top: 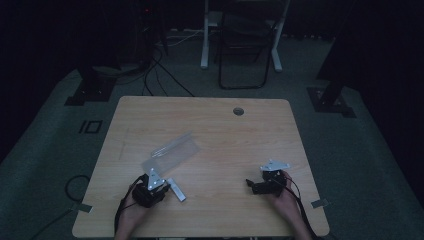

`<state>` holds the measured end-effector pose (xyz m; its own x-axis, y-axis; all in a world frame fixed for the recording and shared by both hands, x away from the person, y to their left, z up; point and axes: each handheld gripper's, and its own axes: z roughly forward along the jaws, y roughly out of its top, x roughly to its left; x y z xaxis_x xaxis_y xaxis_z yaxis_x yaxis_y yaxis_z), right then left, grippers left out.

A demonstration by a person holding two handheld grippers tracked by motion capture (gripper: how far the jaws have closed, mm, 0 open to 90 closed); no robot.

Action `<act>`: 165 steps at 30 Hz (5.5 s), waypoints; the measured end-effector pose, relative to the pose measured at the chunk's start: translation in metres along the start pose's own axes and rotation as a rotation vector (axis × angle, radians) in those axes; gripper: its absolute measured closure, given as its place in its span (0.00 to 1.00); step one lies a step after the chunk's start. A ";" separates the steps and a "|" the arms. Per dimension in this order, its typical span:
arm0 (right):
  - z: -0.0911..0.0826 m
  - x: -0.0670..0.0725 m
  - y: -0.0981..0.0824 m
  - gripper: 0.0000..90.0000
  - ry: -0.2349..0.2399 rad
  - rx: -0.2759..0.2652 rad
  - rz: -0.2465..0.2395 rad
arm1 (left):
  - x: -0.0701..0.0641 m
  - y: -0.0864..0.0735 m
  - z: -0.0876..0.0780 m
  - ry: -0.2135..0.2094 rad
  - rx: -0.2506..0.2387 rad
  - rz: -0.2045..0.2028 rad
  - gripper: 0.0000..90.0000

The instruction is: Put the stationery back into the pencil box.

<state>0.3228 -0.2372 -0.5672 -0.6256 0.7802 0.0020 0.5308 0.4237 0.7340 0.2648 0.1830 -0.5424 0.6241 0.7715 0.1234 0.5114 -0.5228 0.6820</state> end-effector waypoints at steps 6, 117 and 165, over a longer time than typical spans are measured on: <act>0.000 0.000 0.000 0.14 0.000 0.000 0.000 | -0.002 0.013 0.014 -0.009 0.016 0.016 0.80; 0.000 0.000 0.000 0.14 0.000 0.000 0.000 | -0.022 0.048 0.002 -0.093 -0.075 0.077 0.79; 0.000 0.000 0.000 0.14 0.000 0.000 -0.001 | 0.000 0.071 -0.020 -0.025 -0.150 0.113 0.79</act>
<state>0.3229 -0.2373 -0.5672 -0.6260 0.7798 0.0018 0.5303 0.4240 0.7341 0.2893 0.1529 -0.4793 0.6880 0.7008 0.1884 0.3444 -0.5438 0.7653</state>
